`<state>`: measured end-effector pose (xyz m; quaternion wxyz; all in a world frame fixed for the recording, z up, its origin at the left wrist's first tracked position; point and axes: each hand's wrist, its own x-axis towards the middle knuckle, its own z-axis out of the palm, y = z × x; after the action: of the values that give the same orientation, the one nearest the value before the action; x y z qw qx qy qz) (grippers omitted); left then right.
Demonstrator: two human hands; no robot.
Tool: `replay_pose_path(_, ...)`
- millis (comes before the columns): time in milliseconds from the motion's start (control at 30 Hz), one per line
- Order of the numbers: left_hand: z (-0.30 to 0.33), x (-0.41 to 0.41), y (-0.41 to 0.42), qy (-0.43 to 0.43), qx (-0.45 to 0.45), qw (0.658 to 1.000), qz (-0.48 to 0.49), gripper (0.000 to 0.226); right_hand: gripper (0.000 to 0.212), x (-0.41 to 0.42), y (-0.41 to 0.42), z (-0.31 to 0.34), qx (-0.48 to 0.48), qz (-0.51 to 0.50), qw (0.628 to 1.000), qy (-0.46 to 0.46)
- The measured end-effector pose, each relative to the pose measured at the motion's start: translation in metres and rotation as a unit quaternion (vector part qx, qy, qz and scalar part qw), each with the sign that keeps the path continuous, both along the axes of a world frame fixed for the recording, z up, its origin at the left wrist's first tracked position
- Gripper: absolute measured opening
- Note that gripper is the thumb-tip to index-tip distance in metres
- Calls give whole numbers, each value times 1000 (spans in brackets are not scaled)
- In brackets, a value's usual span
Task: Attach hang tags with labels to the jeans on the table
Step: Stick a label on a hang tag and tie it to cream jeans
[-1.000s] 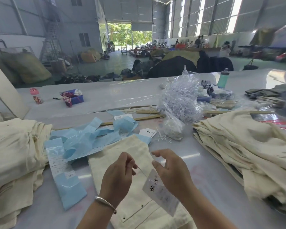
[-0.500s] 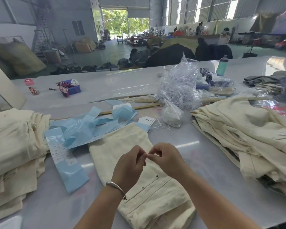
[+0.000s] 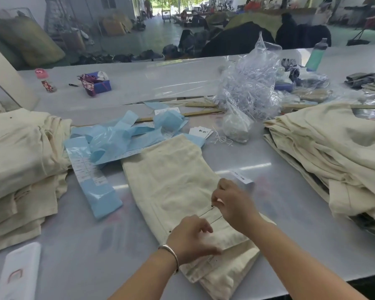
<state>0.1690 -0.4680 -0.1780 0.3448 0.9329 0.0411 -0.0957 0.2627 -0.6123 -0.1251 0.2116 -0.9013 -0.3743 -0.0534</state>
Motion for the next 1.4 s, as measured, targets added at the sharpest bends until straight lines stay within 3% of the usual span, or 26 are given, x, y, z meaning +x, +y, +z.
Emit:
replay_pose_path(67,-3,-4,-11,6,39,999,-37,45,4,-4,-9,-23,-11,-2,989,144)
replay_pose_path(167,-9,-6,-14,-31,86,995,-48,26,11,-10,-28,-47,-7,-47,975,216)
replay_pose_path(267,-14,-11,-12,-70,70,994,-44,19,24,-14,-44,-60,39,-100,966,234)
replay_pose_path(400,-19,-31,0,-108,36,993,-38,20,18,-26,-47,-64,86,-142,962,215)
replay_pose_path(467,-21,-46,14,-124,-7,992,25,14,15,-36,-39,-61,86,-127,969,193)
replay_pose_path(533,-23,-59,28,-145,-54,985,78,24,15,-52,-23,-59,90,-78,967,223)
replay_pose_path(700,-28,-76,37,-202,-12,975,94,28,9,-90,19,-62,106,-4,949,298)
replay_pose_path(967,-33,-95,39,-171,-44,976,124,11,13,-97,31,-66,62,-46,960,268)
replay_pose_path(1200,-36,-99,28,-203,30,970,133,6,6,-99,35,-66,34,-71,957,280)
replay_pose_path(1400,-44,-103,23,-164,-197,935,244,22,7,-99,37,-62,61,-55,939,334)
